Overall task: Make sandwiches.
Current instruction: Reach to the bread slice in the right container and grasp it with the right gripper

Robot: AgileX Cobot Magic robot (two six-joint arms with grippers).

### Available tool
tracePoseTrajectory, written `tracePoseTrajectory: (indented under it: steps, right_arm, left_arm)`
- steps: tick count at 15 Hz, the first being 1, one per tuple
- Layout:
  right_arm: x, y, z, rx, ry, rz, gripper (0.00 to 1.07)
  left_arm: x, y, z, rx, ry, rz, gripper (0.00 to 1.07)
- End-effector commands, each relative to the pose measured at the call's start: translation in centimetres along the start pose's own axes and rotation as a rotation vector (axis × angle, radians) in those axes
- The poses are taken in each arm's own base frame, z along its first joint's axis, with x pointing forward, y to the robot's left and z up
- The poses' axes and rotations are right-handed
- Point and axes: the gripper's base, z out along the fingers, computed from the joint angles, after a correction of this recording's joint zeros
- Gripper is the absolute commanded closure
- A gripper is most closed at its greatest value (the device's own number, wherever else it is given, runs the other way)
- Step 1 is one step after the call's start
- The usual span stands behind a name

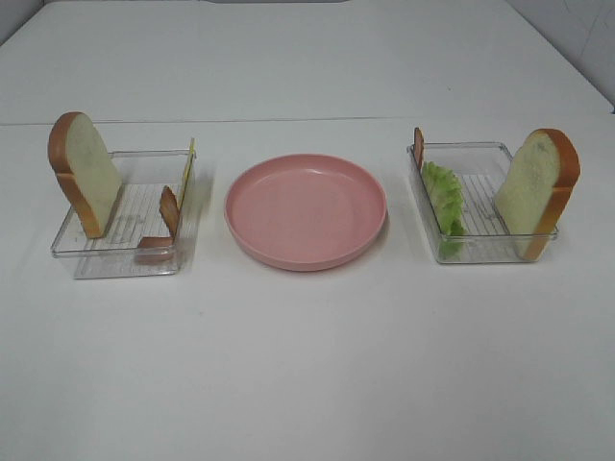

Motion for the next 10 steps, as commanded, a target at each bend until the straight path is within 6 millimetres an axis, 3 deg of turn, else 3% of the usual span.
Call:
tracePoseTrajectory:
  steps: [1, 10]
  right_arm:
    - [0.31, 0.00, -0.25, -0.004, -0.032, 0.004, 0.17]
    - [0.19, 0.02, -0.14, -0.004, -0.022, 0.002, 0.17]
  left_arm:
    - [-0.07, -0.03, 0.04, 0.004, -0.015, -0.004, 0.09]
    - [-0.06, -0.03, 0.01, 0.004, -0.017, -0.004, 0.09]
